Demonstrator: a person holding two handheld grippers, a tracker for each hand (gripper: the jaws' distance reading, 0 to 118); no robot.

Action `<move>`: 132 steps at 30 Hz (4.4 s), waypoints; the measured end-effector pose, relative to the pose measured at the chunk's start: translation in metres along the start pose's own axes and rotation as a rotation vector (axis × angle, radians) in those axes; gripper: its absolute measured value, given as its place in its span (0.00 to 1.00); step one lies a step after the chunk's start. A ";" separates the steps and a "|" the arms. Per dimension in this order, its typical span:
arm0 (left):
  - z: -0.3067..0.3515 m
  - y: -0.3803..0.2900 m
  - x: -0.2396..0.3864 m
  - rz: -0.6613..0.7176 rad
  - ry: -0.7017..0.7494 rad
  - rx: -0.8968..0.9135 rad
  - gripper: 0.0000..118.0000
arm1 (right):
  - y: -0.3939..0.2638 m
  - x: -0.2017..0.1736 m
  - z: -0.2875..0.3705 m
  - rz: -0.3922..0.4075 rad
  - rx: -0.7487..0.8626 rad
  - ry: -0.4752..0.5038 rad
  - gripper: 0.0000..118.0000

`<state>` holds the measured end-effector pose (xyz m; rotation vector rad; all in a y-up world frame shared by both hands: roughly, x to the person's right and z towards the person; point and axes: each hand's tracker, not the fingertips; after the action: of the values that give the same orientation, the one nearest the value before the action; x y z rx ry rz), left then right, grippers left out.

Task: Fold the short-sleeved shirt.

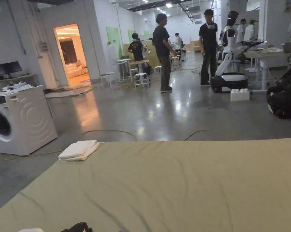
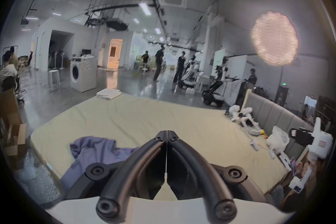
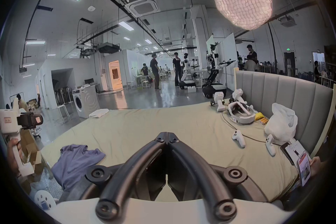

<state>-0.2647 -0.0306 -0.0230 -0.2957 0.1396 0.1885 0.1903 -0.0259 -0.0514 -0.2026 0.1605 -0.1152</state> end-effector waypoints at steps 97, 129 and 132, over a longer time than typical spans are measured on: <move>0.083 0.012 0.083 -0.216 -0.010 0.291 0.00 | 0.020 0.001 0.038 0.092 0.082 -0.025 0.00; -0.324 -0.142 0.048 -0.004 -0.051 -0.823 0.58 | -0.062 0.069 0.022 -0.029 -0.280 -0.148 0.00; -0.338 -0.156 0.050 0.020 -0.048 -0.847 0.27 | -0.068 0.074 0.016 -0.045 -0.314 -0.173 0.00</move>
<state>-0.2209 -0.2704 -0.3080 -1.1319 0.0069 0.2687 0.2593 -0.0985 -0.0328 -0.5273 0.0009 -0.1161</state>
